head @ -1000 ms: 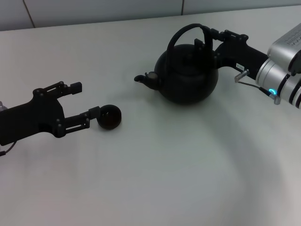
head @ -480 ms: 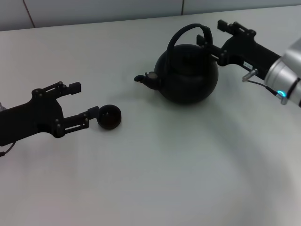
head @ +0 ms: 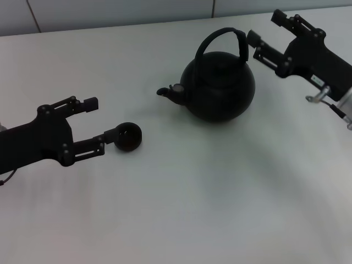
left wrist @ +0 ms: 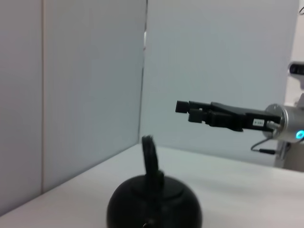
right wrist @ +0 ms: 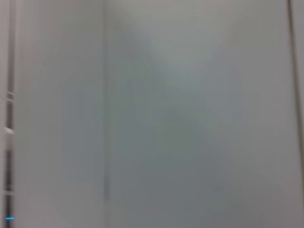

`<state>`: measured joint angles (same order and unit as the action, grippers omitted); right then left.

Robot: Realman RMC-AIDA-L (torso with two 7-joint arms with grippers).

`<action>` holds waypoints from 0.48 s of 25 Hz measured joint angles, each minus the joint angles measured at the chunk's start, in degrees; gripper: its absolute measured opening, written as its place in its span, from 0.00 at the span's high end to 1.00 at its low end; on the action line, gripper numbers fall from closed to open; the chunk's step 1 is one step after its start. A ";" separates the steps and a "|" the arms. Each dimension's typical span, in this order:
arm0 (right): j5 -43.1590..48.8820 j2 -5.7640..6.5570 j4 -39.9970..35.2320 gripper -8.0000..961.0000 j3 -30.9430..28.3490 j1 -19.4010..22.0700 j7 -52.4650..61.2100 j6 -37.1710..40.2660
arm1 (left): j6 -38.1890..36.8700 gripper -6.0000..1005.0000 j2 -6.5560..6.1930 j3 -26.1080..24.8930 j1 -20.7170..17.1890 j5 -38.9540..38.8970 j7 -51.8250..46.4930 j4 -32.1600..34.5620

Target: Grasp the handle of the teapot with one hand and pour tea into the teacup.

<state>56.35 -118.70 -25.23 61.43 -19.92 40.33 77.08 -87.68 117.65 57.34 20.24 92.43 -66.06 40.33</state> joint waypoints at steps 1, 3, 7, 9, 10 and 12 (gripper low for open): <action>0.00 0.00 0.00 0.25 0.00 0.00 0.00 0.00 | 0.00 0.21 0.00 0.00 0.00 0.00 0.00 0.00; 4.40 0.29 -1.87 0.25 -0.12 0.51 1.77 2.53 | -1.34 0.21 -0.03 -0.75 -0.11 0.00 -0.09 0.01; 17.65 0.33 -9.00 0.25 0.03 0.49 12.39 3.71 | -1.34 0.21 -0.03 -0.75 -0.11 0.00 -0.09 0.01; 20.51 0.25 -10.32 0.25 0.13 0.17 14.82 3.77 | -6.50 0.21 -0.11 -2.27 -0.81 0.00 -0.89 0.11; 25.57 0.04 -12.76 0.25 0.23 -0.39 19.04 4.21 | -7.29 0.21 0.01 -2.65 -1.19 0.00 -0.90 0.16; 28.92 -0.17 -14.48 0.25 0.27 -0.57 21.16 5.12 | -8.01 0.21 0.12 -3.07 -1.52 0.00 -0.89 0.19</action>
<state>85.27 -118.87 -39.72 61.70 -20.49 61.49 82.20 -95.69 117.77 54.28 18.73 92.43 -66.95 40.52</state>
